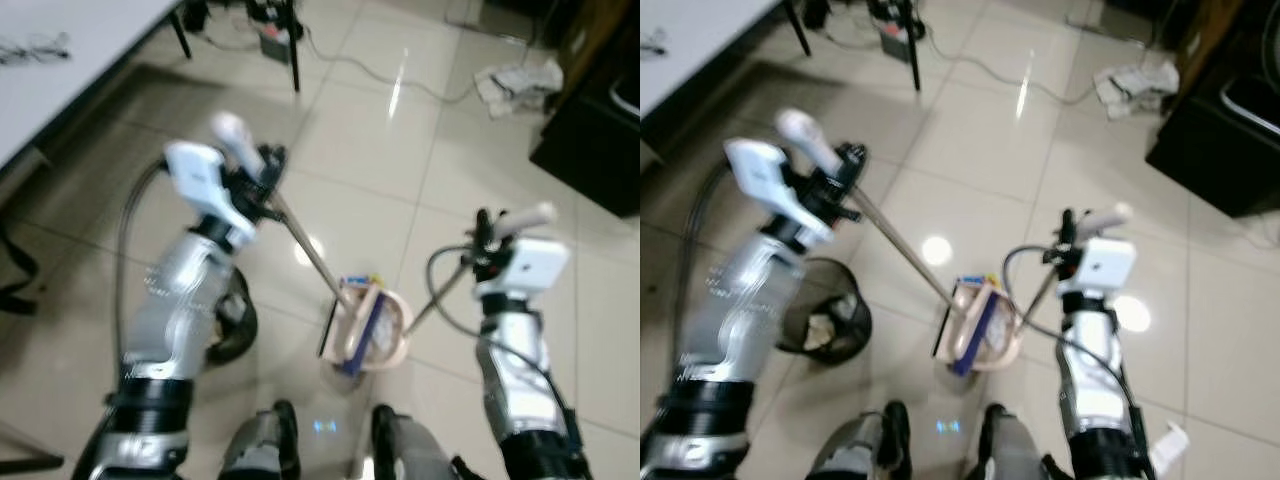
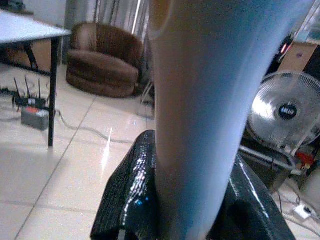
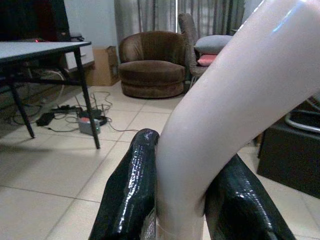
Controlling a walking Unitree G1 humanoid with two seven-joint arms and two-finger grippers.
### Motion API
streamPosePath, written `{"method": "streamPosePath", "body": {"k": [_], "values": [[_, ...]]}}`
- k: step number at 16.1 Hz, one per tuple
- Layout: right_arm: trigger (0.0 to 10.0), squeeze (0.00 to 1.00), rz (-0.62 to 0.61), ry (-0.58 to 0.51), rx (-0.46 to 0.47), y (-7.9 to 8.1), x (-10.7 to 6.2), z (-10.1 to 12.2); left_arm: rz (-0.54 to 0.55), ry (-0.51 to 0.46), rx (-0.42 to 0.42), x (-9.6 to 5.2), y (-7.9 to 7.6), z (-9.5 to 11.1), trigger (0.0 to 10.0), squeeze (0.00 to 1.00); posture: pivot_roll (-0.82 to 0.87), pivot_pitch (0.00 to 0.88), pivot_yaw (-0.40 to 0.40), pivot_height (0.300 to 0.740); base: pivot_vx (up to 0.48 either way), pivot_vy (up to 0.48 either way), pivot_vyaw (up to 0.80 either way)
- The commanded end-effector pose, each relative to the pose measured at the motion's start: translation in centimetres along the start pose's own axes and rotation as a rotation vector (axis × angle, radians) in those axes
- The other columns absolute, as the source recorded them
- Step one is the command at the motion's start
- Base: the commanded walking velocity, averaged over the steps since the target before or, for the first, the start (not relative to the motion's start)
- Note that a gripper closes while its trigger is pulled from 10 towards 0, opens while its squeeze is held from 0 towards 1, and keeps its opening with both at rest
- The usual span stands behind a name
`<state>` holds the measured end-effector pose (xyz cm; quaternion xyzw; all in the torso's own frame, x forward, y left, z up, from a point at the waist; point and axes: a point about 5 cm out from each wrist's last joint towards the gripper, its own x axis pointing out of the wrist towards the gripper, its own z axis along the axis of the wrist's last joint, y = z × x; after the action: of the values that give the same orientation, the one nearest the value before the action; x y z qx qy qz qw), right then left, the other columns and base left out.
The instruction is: Sweep floor
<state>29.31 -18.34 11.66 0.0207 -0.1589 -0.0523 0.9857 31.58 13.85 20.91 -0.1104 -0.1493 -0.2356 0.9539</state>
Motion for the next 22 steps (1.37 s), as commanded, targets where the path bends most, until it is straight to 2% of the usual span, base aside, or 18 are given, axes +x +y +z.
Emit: {"method": "streamPosePath", "body": {"k": [1,3,6,9,13,14,15,16,17,18,20,22], "values": [[10.0,0.00,0.007,0.011,0.041,0.2,-0.1,0.2,-0.042,-0.009,-0.017,-0.1,-0.5,0.5,10.0,0.00,0.00,0.139,0.053,0.740,0.000,0.000,0.00],[10.0,0.00,-0.014,0.029,0.100,-0.7,0.5,1.6,-0.040,-0.006,-0.004,-1.4,0.6,2.4,10.0,0.00,-0.01,0.105,0.057,0.740,0.000,0.000,0.00],[10.0,0.00,-0.038,0.027,0.089,-2.0,1.5,3.2,-0.042,0.028,-0.004,-2.4,0.7,2.9,10.0,0.00,-0.01,0.082,0.062,0.740,0.000,0.000,0.00],[10.0,0.00,-0.022,0.027,0.049,-3.0,2.3,4.7,-0.044,0.080,0.001,-3.6,0.5,2.5,10.0,0.00,-0.02,0.065,0.060,0.740,0.000,0.000,0.00],[10.0,0.00,-0.014,0.067,0.050,-3.7,2.1,4.3,0.014,0.020,-0.027,-3.4,1.1,3.8,10.0,0.00,-0.01,0.058,0.058,0.740,0.000,0.000,0.00],[10.0,0.00,-0.017,0.076,0.050,-3.9,2.0,4.2,0.030,0.001,-0.024,-3.4,1.5,4.3,10.0,0.00,-0.01,0.058,0.059,0.740,0.000,0.000,0.00],[10.0,0.00,-0.032,0.083,0.037,-4.5,1.9,4.3,0.024,0.024,0.011,-3.7,1.9,4.6,10.0,0.00,-0.01,0.059,0.060,0.740,0.000,0.000,0.00],[10.0,0.00,-0.032,0.083,0.037,-4.5,1.9,4.3,0.024,0.024,0.011,-3.7,1.9,4.6,10.0,0.00,-0.01,0.059,0.060,0.740,0.000,0.000,0.00],[10.0,0.00,-0.037,0.086,0.033,-4.8,1.9,4.4,0.018,0.038,0.024,-3.9,1.9,4.5,10.0,0.00,-0.01,0.060,0.061,0.740,0.000,0.000,0.00],[10.0,0.00,-0.067,0.074,0.004,-6.2,2.2,5.2,-0.030,0.107,0.066,-4.8,1.7,4.0,10.0,0.00,-0.01,0.062,0.062,0.740,0.000,0.000,0.00],[10.0,0.00,-0.096,0.049,-0.031,-7.6,2.7,6.3,-0.079,0.177,0.096,-5.7,1.3,3.4,10.0,0.00,-0.01,0.064,0.060,0.740,0.000,0.000,0.00],[10.0,0.00,-0.110,0.012,-0.038,-8.4,3.4,7.7,-0.109,0.240,0.103,-6.6,0.9,2.5,10.0,0.00,0.00,0.063,0.059,0.740,0.000,0.000,0.00]]}}
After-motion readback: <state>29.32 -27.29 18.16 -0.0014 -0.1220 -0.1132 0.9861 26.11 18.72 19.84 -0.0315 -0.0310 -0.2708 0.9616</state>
